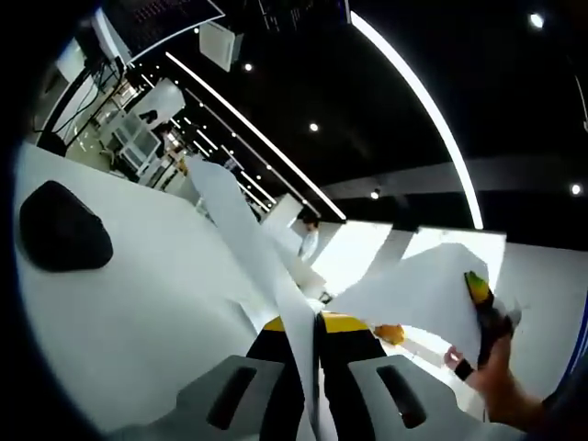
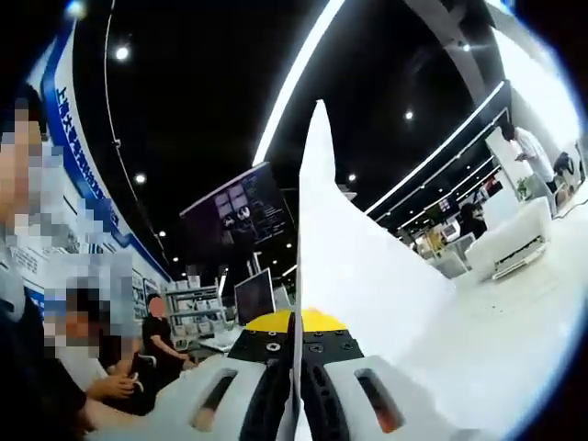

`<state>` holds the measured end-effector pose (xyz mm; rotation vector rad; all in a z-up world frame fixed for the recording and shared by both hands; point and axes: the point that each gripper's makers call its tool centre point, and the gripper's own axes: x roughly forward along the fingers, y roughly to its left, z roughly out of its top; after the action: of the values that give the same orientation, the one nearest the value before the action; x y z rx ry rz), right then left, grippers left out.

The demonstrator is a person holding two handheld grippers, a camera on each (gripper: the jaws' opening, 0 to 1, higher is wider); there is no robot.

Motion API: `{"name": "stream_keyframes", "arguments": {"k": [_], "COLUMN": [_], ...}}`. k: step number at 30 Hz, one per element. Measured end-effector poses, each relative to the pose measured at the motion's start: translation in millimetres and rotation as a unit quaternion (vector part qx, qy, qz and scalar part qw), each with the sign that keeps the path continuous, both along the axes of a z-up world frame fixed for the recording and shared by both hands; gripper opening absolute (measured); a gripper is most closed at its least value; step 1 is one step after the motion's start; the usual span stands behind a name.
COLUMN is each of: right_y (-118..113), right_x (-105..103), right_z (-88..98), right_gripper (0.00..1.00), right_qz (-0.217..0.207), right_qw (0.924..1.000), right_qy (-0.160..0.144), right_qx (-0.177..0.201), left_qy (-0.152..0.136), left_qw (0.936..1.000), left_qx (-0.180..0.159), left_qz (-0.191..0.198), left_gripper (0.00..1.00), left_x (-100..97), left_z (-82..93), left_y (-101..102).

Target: Organize the stack of printing papers by aligning and flattening the scattered papers on the table

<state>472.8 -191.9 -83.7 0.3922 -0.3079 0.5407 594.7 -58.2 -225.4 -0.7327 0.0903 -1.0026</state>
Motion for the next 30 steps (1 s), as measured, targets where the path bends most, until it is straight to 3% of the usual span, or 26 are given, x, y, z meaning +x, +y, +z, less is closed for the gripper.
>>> {"name": "stream_keyframes", "arguments": {"k": [6,10,15,19,21,22,27,30], "right_y": [15.9,26.1,21.2,7.6,6.6,-3.4,-18.3,-23.0], "right_x": [-14.0,-30.9,-33.1,-19.5,-17.9,-2.3,17.2,20.9], "right_z": [19.6,42.4,40.0,8.0,4.5,-27.9,-81.9,-98.2], "right_gripper": [0.0,0.0,0.0,0.0,0.0,0.0,0.0,0.0], "right_qz": [0.02,0.033,0.029,0.001,-0.001,-0.021,-0.049,-0.053], "right_qw": [0.9995,0.9978,0.9973,0.9985,0.9986,0.998,0.992,0.9877], "right_qy": [-0.025,-0.057,-0.063,-0.028,-0.024,0.02,0.085,0.106], "right_qx": [0.003,0.01,0.023,0.047,0.048,0.057,0.079,0.102], "left_qy": [0.0,-0.002,-0.001,-0.002,-0.001,-0.001,-0.001,-0.001], "left_qw": [1.0,1.0,1.0,1.0,1.0,1.0,1.0,1.0], "left_qx": [0.0,0.002,0.001,0.002,0.002,0.002,0.001,0.002], "left_qz": [-0.004,-0.006,-0.006,-0.005,-0.005,-0.005,-0.006,-0.006], "left_gripper": [0.07,0.07,0.07,0.07,0.07,0.07,0.07,0.07], "left_x": [-0.8,-1.8,-2.1,-2.5,-2.6,-2.6,-2.9,-2.8], "left_z": [-0.1,-0.1,0.2,0.3,0.3,0.3,0.6,0.4], "left_y": [-1.0,-1.4,-0.7,-0.2,-0.2,0.2,0.6,0.6]}}
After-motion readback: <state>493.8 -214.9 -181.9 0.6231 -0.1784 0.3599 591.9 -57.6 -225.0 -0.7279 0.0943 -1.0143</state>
